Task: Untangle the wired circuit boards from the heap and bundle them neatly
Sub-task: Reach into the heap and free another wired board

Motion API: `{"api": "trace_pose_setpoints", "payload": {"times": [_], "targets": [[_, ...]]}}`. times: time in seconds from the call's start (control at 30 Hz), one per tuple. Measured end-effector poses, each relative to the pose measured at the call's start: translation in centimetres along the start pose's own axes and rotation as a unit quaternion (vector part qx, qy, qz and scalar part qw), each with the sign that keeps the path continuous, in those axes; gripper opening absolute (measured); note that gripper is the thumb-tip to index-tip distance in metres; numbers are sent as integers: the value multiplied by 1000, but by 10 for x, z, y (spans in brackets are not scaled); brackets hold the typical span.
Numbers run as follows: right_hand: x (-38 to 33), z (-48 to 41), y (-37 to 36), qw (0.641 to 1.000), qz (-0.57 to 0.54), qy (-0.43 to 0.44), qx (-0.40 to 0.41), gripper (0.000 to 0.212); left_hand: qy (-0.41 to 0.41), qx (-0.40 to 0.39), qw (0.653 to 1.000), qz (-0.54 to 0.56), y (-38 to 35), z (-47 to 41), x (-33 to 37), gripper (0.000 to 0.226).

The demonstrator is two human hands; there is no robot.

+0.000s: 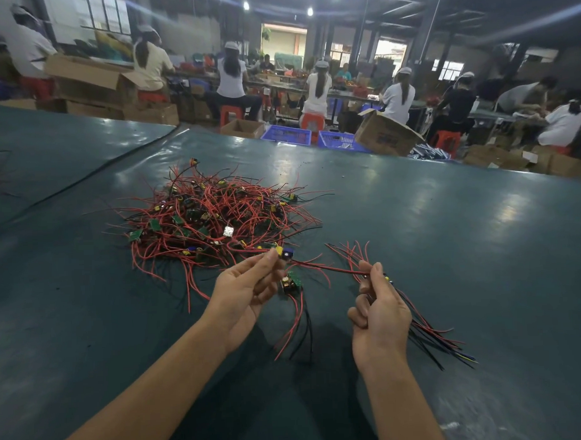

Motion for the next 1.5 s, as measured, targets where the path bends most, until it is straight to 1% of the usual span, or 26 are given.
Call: {"api": "trace_pose_setpoints", "payload": {"times": [0.13, 0.2, 0.3, 0.4, 0.5, 0.57, 0.67, 0.77, 0.9, 0.97, 1.03, 1.13, 1.2, 1.27, 1.3, 1.33, 1.4, 1.43, 1.5], "targets": [[-1, 3, -4, 999, 0, 9, -40, 29, -2, 22, 999, 40, 0, 0, 0, 26], [-2, 4, -6, 998, 4, 20, -60, 28, -11, 10, 998, 57, -2, -1, 0, 24], [-2, 6, -8, 996, 18, 39, -78, 24, -26, -8, 998, 61, -2, -2, 2, 30], [-1, 9, -9, 994, 42, 48, -93, 23, -27, -19, 997, 76, 1, -4, 3, 25], [0, 12, -13, 990, 55, 53, -120, 23, -25, -16, 995, 92, 2, -5, 6, 38], [1, 14, -14, 989, 49, 52, -127, 29, -19, -11, 993, 116, 3, -5, 9, 41], [1, 13, -12, 992, 25, 34, -118, 44, 7, -11, 991, 130, 4, -5, 10, 41], [4, 11, -11, 993, 36, -1, -109, 49, 44, -25, 994, 96, 2, -3, 8, 35], [15, 17, -18, 981, 124, -50, -142, 47, 145, -94, 985, 12, -8, 3, 0, 29], [19, 22, -22, 975, 140, -62, -162, 44, 191, -115, 974, -34, -11, 7, -6, 27], [22, 26, -24, 971, 147, -68, -174, 39, 219, -119, 966, -62, -13, 11, -9, 27], [25, 27, -24, 972, 138, -71, -176, 32, 235, -106, 965, -48, -14, 13, -11, 31], [25, 27, -26, 977, 95, -83, -170, 30, 235, -88, 968, 2, -17, 14, -14, 27], [23, 26, -26, 984, 48, -86, -149, 27, 229, -77, 968, 73, -19, 12, -19, 15], [22, 26, -26, 986, 39, -83, -136, 24, 220, -79, 968, 90, -20, 11, -22, 11], [20, 26, -25, 988, 35, -80, -124, 21, 204, -90, 971, 86, -20, 11, -24, 14], [17, 25, -23, 991, 26, -79, -109, 19, 149, -115, 982, 26, -20, 10, -28, 21], [17, 24, -22, 991, 28, -78, -107, 20, 113, -127, 985, -17, -21, 10, -29, 21], [19, 26, -23, 989, 58, -71, -117, 20, 44, -140, 983, -109, -24, 12, -29, 11]]}}
Point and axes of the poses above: each hand's wrist, its own z-axis away from the middle knuckle, its own y-axis out of the back of the hand, x = y × z, the point moved 3 cm from there along -z, towards the middle knuckle, and after that the axes turned 3 degrees about y, right-handed, at the moved point
